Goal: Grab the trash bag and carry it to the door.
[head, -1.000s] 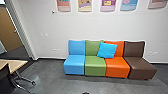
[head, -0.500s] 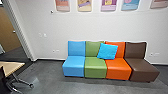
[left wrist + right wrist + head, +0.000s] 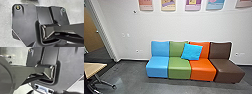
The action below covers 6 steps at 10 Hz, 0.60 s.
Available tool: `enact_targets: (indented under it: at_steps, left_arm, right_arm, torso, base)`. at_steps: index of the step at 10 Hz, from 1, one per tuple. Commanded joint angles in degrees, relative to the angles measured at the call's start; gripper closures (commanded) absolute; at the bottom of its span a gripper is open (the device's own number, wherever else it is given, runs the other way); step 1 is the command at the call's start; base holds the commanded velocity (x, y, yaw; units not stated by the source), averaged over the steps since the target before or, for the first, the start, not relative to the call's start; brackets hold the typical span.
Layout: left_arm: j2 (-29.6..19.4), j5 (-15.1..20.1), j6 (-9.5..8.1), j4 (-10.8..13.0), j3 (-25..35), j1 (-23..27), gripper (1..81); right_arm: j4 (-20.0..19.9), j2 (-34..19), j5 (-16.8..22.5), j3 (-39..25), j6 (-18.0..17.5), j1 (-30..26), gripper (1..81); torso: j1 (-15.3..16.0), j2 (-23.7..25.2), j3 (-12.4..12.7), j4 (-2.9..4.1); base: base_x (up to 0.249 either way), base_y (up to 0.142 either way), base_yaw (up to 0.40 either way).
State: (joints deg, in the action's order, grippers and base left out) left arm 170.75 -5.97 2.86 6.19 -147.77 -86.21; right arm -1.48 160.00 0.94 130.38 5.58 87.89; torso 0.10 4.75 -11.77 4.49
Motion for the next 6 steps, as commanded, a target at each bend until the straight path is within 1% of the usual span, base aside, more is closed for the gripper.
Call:
enact_targets:
  at_steps: [1, 3, 4, 6]
  left_arm:
    - [-0.4, 3.2, -0.05, -0.1, 0.6, 1.8, 1.0]
    - [-1.3, 3.3, -0.49, -0.1, 0.9, 1.8, 1.0]
    - [-3.0, 3.3, -0.58, -0.1, 2.7, 1.8, 1.0]
    - [-7.6, 3.3, -0.67, -0.1, 8.5, 2.0, 1.0]
  right_arm:
    - [-0.5, -0.4, 3.8, -1.0, 0.0, -1.9, 1.0]
    - [-0.6, -1.8, 3.8, -3.0, 0.1, -1.5, 1.0]
    - [-0.6, -3.4, 3.8, -5.7, 0.1, -1.5, 1.0]
    - [-0.8, -6.1, 3.8, -9.0, -0.3, -1.9, 1.0]
  torso:
    - [0.0, 0.0, 0.0, 0.0]
    - [0.0, 0.0, 0.0, 0.0]
    - [0.0, 0.0, 0.0, 0.0]
    - [0.0, 0.0, 0.0, 0.0]
  base:
    - [0.0, 0.0, 0.0]
    - [0.0, 0.0, 0.0]
    - [0.0, 0.0, 0.0]
    - [0.0, 0.0, 0.0]
